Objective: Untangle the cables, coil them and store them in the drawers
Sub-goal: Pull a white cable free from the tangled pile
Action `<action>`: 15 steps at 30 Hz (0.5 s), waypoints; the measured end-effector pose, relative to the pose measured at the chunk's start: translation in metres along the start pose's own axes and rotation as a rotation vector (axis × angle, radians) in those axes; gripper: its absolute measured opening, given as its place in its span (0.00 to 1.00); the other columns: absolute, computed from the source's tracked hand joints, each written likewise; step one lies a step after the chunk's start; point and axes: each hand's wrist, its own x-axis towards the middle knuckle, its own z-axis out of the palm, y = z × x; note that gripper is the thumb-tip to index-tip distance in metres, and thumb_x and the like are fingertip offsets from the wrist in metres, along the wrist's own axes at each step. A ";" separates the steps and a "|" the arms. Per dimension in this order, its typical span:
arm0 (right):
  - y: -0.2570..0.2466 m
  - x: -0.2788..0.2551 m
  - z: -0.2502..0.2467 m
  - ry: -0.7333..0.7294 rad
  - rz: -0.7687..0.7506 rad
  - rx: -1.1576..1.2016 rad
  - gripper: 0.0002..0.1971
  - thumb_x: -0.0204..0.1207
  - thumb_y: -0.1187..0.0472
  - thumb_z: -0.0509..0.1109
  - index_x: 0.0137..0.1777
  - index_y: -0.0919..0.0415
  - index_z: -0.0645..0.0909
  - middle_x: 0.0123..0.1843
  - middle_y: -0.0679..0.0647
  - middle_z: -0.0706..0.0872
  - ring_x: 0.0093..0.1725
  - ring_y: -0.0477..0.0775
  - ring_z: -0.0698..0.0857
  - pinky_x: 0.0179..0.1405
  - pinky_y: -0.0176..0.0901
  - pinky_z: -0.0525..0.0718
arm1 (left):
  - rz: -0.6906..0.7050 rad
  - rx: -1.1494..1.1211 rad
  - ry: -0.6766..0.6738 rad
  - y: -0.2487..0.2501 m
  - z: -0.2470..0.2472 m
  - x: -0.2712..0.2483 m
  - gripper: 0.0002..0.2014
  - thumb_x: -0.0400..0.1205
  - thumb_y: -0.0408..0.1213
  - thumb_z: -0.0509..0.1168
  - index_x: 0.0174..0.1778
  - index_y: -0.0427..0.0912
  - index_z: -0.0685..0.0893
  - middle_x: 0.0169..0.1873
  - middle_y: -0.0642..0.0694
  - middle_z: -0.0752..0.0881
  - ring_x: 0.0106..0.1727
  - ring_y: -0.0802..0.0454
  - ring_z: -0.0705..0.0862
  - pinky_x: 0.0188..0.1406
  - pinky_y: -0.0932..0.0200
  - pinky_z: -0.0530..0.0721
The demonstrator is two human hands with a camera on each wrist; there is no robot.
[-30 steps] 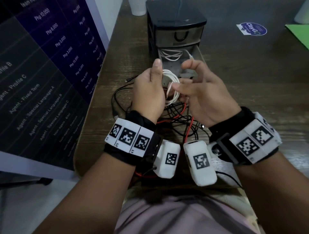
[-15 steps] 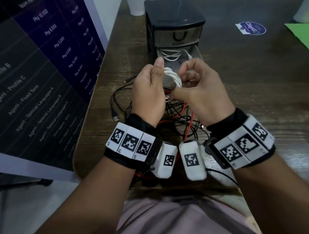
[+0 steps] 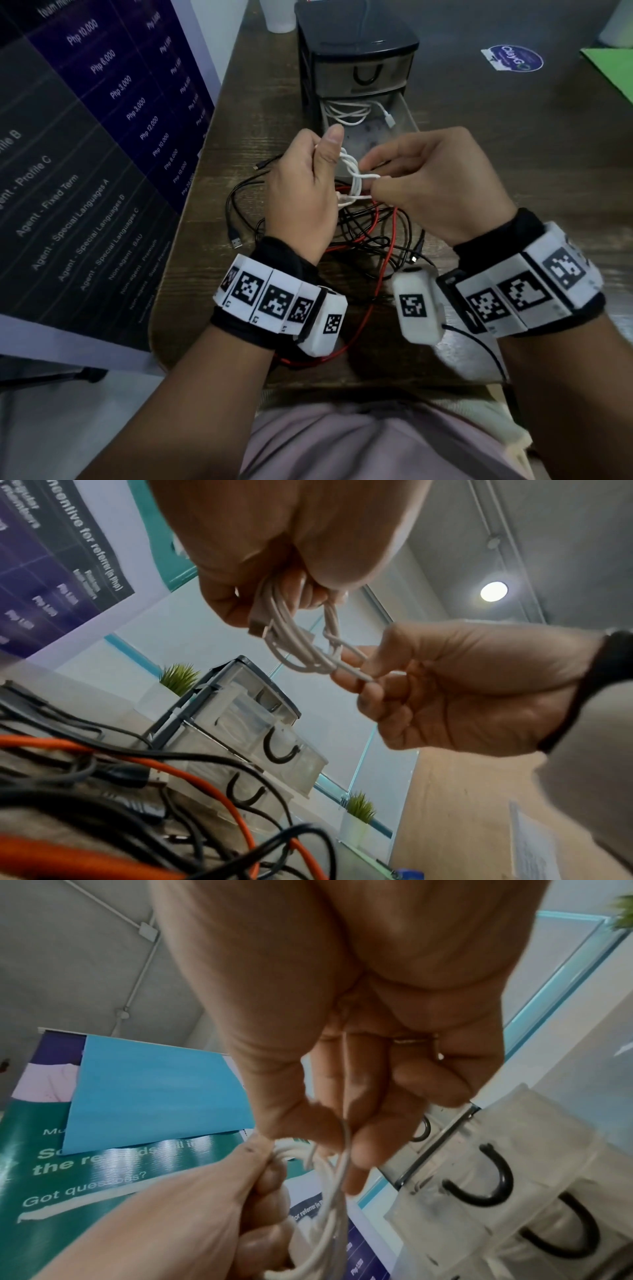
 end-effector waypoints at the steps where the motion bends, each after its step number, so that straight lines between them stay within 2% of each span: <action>1: -0.001 0.001 -0.002 -0.018 0.013 -0.044 0.08 0.62 0.49 0.81 0.41 0.48 0.90 0.33 0.48 0.92 0.35 0.46 0.90 0.40 0.47 0.90 | 0.017 0.030 -0.001 -0.001 0.000 -0.001 0.18 0.89 0.45 0.58 0.33 0.45 0.70 0.23 0.55 0.69 0.26 0.62 0.72 0.26 0.66 0.67; 2: -0.001 0.002 -0.004 -0.041 0.023 -0.086 0.07 0.63 0.51 0.82 0.40 0.47 0.90 0.32 0.49 0.91 0.35 0.48 0.90 0.40 0.48 0.90 | 0.038 0.060 -0.001 -0.001 0.001 -0.003 0.18 0.89 0.46 0.58 0.34 0.44 0.70 0.22 0.56 0.70 0.26 0.63 0.73 0.25 0.68 0.66; 4: -0.002 0.003 -0.008 -0.093 0.050 -0.122 0.05 0.66 0.56 0.80 0.41 0.47 0.90 0.30 0.50 0.90 0.30 0.47 0.88 0.37 0.42 0.86 | 0.084 0.118 -0.006 -0.001 0.000 -0.004 0.16 0.89 0.46 0.58 0.36 0.44 0.71 0.22 0.56 0.70 0.26 0.64 0.74 0.25 0.70 0.65; 6: -0.004 0.002 -0.012 -0.148 0.084 -0.056 0.07 0.68 0.63 0.76 0.42 0.50 0.90 0.29 0.51 0.90 0.28 0.51 0.85 0.35 0.38 0.81 | 0.115 0.157 -0.019 -0.001 -0.002 -0.003 0.16 0.89 0.47 0.58 0.37 0.43 0.71 0.23 0.57 0.70 0.26 0.61 0.73 0.26 0.69 0.65; 9: -0.003 0.002 -0.015 -0.207 0.128 0.103 0.11 0.72 0.69 0.70 0.43 0.53 0.91 0.31 0.54 0.90 0.29 0.51 0.80 0.33 0.38 0.78 | 0.112 0.167 -0.017 -0.001 -0.005 0.001 0.17 0.89 0.46 0.58 0.37 0.40 0.73 0.24 0.55 0.70 0.28 0.56 0.73 0.26 0.65 0.65; 12: 0.004 0.004 -0.015 -0.206 0.100 0.102 0.09 0.72 0.69 0.75 0.48 0.55 0.90 0.34 0.53 0.91 0.30 0.49 0.81 0.33 0.36 0.80 | -0.021 0.006 -0.006 -0.003 -0.005 0.006 0.18 0.90 0.45 0.58 0.34 0.43 0.72 0.24 0.55 0.70 0.27 0.62 0.72 0.27 0.68 0.66; 14: 0.010 0.005 -0.014 -0.179 0.083 0.039 0.08 0.72 0.64 0.79 0.49 0.54 0.89 0.36 0.52 0.92 0.33 0.48 0.85 0.39 0.37 0.84 | -0.151 -0.199 0.013 -0.004 -0.005 0.008 0.20 0.90 0.46 0.57 0.31 0.48 0.71 0.23 0.57 0.71 0.26 0.62 0.70 0.31 0.62 0.71; 15: 0.013 0.005 -0.014 -0.159 0.079 -0.004 0.07 0.72 0.61 0.80 0.48 0.54 0.89 0.36 0.51 0.92 0.34 0.47 0.87 0.41 0.35 0.84 | -0.217 -0.299 0.027 -0.004 -0.005 0.008 0.20 0.90 0.47 0.56 0.30 0.48 0.70 0.23 0.58 0.71 0.26 0.59 0.70 0.31 0.57 0.72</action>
